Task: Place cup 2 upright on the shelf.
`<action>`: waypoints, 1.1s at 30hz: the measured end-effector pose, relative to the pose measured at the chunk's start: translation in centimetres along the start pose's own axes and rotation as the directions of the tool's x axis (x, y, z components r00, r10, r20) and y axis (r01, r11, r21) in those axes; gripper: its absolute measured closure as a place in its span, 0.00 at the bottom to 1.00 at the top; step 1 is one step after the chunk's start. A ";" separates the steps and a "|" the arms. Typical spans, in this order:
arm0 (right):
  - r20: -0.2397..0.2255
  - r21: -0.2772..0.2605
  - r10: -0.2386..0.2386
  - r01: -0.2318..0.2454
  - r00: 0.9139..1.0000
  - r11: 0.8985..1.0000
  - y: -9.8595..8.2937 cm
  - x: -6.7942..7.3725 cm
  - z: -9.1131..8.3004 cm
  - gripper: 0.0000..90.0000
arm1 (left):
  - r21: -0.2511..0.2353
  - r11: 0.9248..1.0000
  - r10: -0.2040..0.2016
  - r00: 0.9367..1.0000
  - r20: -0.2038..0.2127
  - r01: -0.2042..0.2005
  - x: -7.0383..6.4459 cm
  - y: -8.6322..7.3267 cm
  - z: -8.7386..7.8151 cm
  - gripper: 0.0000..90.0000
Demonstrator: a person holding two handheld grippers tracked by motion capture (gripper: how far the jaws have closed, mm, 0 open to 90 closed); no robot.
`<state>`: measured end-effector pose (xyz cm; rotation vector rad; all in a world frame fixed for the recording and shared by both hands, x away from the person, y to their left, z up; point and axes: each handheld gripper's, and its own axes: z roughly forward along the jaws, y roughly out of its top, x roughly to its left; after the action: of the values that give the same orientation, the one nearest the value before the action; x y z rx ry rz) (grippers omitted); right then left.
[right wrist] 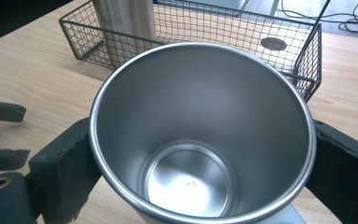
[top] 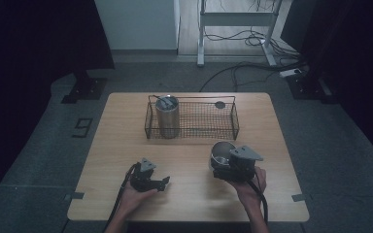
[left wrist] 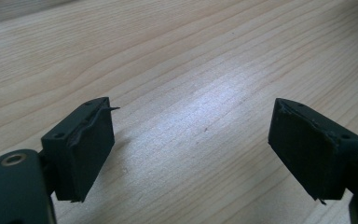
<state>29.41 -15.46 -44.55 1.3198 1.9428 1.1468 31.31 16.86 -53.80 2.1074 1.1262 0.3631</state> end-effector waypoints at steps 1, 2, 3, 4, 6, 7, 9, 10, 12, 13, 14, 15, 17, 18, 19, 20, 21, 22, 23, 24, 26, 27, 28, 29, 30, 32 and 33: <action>0.001 0.001 0.000 0.000 1.000 1.000 0.1 0.0 0.0 0.07 | -0.001 1.000 0.002 1.000 0.003 -0.002 0.0 0.0 0.0 0.16; 0.002 0.003 0.004 -0.004 1.000 1.000 0.2 0.0 0.0 0.07 | -0.002 1.000 0.003 1.000 0.004 -0.003 -0.1 0.0 -0.1 0.16; 0.003 0.003 0.006 -0.006 1.000 1.000 0.4 0.0 0.1 0.07 | -0.003 1.000 0.006 1.000 0.006 -0.006 -0.1 -0.1 -0.1 0.16; 0.004 0.004 0.007 -0.007 1.000 1.000 0.5 -0.1 0.1 0.07 | -0.003 1.000 0.009 1.000 0.005 -0.009 -0.1 -0.1 -0.1 0.16; 0.003 0.008 0.009 -0.009 1.000 1.000 0.9 0.0 0.1 0.07 | -0.003 1.000 0.012 1.000 0.003 -0.012 -0.2 -0.1 -0.2 0.16; 0.002 0.005 0.010 -0.010 1.000 1.000 1.0 0.0 0.1 0.07 | -0.004 1.000 0.011 1.000 0.004 -0.011 -0.2 -0.1 -0.3 0.16; 0.000 0.001 0.009 -0.009 1.000 1.000 1.3 0.0 0.1 0.07 | -0.005 1.000 0.012 1.000 0.003 -0.012 -0.2 -0.1 -0.3 0.16; -0.001 -0.002 0.010 -0.010 1.000 1.000 1.5 0.0 0.1 0.07 | -0.005 1.000 0.012 1.000 0.004 -0.012 -0.2 -0.1 -0.3 0.16; 0.000 -0.005 0.011 -0.011 1.000 1.000 1.8 0.0 0.0 0.07 | -0.003 1.000 0.013 1.000 0.005 -0.013 -0.3 -0.2 -0.3 0.16; 0.002 -0.006 0.013 -0.013 1.000 1.000 1.9 0.0 0.1 0.07 | -0.002 1.000 0.013 1.000 0.007 -0.013 -0.3 -0.2 -0.3 0.16; 0.005 -0.008 0.011 -0.011 1.000 1.000 2.1 0.0 0.1 0.07 | -0.002 1.000 0.015 1.000 0.007 -0.015 -0.2 -0.2 -0.3 0.16; 0.007 -0.009 0.008 -0.008 1.000 1.000 2.2 0.0 0.1 0.07 | -0.004 1.000 0.010 1.000 0.005 -0.010 -0.2 -0.2 -0.4 0.16; 0.008 -0.013 0.001 -0.001 1.000 1.000 2.5 0.1 0.1 0.07 | -0.006 1.000 0.003 1.000 0.005 -0.003 0.0 -0.2 -0.5 0.16; 0.006 -0.016 0.002 -0.002 1.000 1.000 2.7 0.1 0.1 0.07 | -0.008 1.000 -0.001 1.000 0.003 0.001 0.1 -0.3 -0.5 0.16; 0.004 -0.017 0.003 -0.003 1.000 1.000 2.8 0.1 0.1 0.07 | -0.009 1.000 -0.002 1.000 0.003 0.002 0.2 -0.3 -0.5 0.16; 0.002 -0.017 0.003 -0.003 1.000 1.000 2.9 0.1 0.2 0.07 | -0.009 1.000 -0.002 1.000 0.005 0.002 0.2 -0.3 -0.6 0.16; 0.001 -0.016 0.001 -0.001 1.000 1.000 3.1 0.2 0.2 0.07 | -0.008 1.000 -0.001 1.000 0.005 0.001 0.2 -0.3 -0.6 0.16; 0.001 -0.016 0.000 0.000 1.000 1.000 3.2 0.2 0.3 0.07 | -0.008 1.000 -0.002 1.000 0.003 0.002 0.2 -0.3 -0.5 0.16; 0.001 -0.014 -0.003 0.003 1.000 1.000 3.3 0.1 0.4 0.07 | -0.007 1.000 -0.002 1.000 0.005 0.002 0.1 -0.3 -0.5 0.16; 0.001 -0.015 -0.002 0.002 1.000 1.000 3.4 0.1 0.5 0.07 | -0.007 1.000 -0.002 1.000 0.005 0.002 0.1 -0.3 -0.5 0.16; -0.001 -0.018 -0.002 0.002 1.000 1.000 3.8 0.1 0.6 0.07 | -0.006 1.000 -0.001 1.000 0.003 0.001 0.1 -0.4 -0.5 0.16; -0.001 -0.019 -0.004 0.004 1.000 1.000 3.9 0.1 0.6 0.07 | -0.006 1.000 -0.001 1.000 0.003 0.001 0.1 -0.4 -0.5 0.16; 0.000 -0.020 -0.004 0.004 1.000 1.000 4.0 0.1 0.7 0.07 | -0.004 1.000 0.002 1.000 0.003 -0.002 0.1 -0.4 -0.5 0.16; 0.000 -0.020 -0.005 0.005 1.000 1.000 4.1 0.1 0.7 0.07 | -0.004 1.000 0.002 1.000 0.003 -0.002 0.1 -0.4 -0.5 0.16; 0.000 -0.021 -0.007 0.007 1.000 1.000 4.3 0.1 0.8 0.07 | -0.006 1.000 0.001 1.000 0.002 -0.001 0.2 -0.4 -0.5 0.16; 0.001 -0.021 -0.008 0.008 1.000 1.000 4.5 0.1 0.9 0.07 | -0.009 1.000 0.000 1.000 0.000 0.000 0.2 -0.4 -0.5 0.16; 0.003 -0.021 -0.011 0.011 1.000 1.000 4.7 0.0 1.0 0.07 | -0.008 1.000 0.001 1.000 -0.001 -0.001 0.2 -0.4 -0.5 0.16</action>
<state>32.43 -14.29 -41.04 1.2977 1.9289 1.1565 30.90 17.42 -53.70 2.1008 1.1227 0.3682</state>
